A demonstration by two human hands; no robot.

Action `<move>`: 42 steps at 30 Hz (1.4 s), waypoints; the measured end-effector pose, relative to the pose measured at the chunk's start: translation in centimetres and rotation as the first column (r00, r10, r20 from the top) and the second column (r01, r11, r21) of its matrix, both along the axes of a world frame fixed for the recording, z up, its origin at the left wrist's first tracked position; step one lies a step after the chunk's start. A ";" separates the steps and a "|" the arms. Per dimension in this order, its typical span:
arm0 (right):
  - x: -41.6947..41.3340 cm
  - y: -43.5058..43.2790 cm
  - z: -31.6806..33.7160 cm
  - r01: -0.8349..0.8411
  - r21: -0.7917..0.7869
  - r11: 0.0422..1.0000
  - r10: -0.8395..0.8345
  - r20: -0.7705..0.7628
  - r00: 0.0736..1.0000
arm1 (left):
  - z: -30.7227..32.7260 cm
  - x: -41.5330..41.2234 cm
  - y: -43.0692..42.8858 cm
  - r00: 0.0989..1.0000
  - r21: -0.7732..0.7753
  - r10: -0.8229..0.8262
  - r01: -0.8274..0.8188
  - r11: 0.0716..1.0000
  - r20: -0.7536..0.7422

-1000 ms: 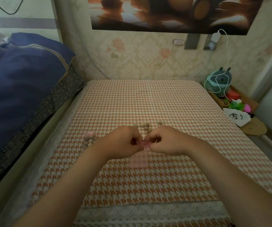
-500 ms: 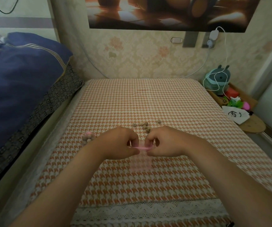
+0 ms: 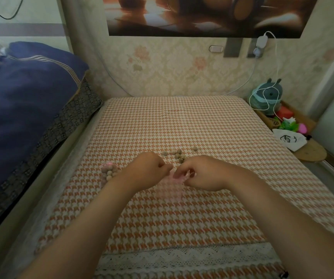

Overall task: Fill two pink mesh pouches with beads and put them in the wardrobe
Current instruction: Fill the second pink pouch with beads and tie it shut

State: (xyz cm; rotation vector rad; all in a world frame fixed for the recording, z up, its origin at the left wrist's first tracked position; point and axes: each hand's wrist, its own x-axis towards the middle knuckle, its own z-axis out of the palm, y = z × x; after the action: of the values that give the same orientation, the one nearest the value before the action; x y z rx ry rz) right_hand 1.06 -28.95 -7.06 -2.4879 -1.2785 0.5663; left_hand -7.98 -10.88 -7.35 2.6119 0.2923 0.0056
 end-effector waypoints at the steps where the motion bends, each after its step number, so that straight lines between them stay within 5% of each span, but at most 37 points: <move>1: 0.3 -0.2 0.0 0.028 0.073 0.997 -0.024 -0.053 0.998 | 0.1 0.2 -0.3 1.000 -0.005 0.012 -0.012 1.000 0.013; 6: 2.4 -2.7 0.0 0.320 0.380 0.868 -0.300 -0.111 0.947 | 0.4 1.0 -1.5 0.999 -0.064 0.028 -0.025 0.998 0.036; 12: 5.2 -4.6 -2.9 0.415 0.275 0.867 -0.429 -0.012 0.903 | 0.5 2.0 -2.4 0.996 -0.102 0.048 -0.040 0.994 0.081; 26: 6.6 -1.8 -5.8 0.428 0.190 0.884 -0.453 0.112 0.885 | 0.3 2.5 -2.2 0.996 -0.048 0.056 -0.053 0.997 0.075; 31: 5.7 -1.1 -3.4 0.446 0.444 0.777 -0.493 -0.010 0.870 | -0.1 2.6 -2.2 0.996 -0.085 0.033 -0.026 0.996 0.081; 35: 3.2 0.1 -0.5 0.367 0.614 0.699 -0.374 -0.123 0.919 | -0.1 2.8 -2.3 0.996 -0.093 0.017 -0.009 0.996 0.087; 42: 1.1 -0.3 0.2 0.194 0.462 0.866 -0.271 0.108 0.956 | 0.0 2.6 -2.4 0.997 -0.131 -0.020 0.029 0.991 0.073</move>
State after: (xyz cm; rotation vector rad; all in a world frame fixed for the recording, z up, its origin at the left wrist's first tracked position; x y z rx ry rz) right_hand 2.13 -29.20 -6.89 -2.2776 -0.9966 -0.0088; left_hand -5.40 -13.27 -7.39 2.4771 0.2272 0.0689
